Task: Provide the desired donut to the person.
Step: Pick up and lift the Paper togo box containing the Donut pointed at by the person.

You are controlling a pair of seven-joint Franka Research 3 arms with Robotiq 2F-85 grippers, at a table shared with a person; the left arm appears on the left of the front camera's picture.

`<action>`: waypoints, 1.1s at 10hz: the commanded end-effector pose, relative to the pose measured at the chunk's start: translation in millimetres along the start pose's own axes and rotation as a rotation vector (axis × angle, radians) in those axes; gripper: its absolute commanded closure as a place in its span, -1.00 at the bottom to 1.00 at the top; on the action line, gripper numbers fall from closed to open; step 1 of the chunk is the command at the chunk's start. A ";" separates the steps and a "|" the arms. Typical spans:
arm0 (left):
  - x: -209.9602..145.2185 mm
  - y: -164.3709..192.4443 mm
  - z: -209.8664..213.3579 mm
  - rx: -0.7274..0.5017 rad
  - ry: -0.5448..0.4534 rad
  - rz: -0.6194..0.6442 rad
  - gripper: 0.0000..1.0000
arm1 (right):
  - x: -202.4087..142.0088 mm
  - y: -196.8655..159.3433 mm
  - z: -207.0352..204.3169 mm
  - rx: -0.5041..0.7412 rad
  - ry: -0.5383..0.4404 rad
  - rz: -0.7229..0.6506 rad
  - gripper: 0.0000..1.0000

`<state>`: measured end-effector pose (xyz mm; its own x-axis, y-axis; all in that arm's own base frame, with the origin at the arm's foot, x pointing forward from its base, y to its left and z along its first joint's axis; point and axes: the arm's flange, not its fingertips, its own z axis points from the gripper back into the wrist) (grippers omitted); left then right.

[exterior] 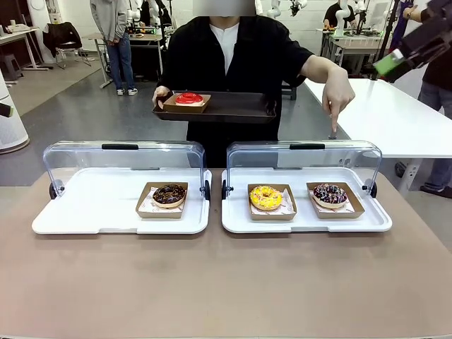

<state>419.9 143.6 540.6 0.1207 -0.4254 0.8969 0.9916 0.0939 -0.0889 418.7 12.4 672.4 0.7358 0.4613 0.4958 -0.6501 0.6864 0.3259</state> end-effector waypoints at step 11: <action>0.0 -1.1 0.8 0.002 -0.001 -0.001 -0.96 | 27.3 -43.3 -101.1 -0.173 0.392 -0.132 -1.00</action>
<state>419.9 143.6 540.4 0.1211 -0.4253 0.8969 0.9916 0.0939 -0.0893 485.6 48.5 586.6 0.8355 0.5395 0.1043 -0.5493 0.8149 0.1849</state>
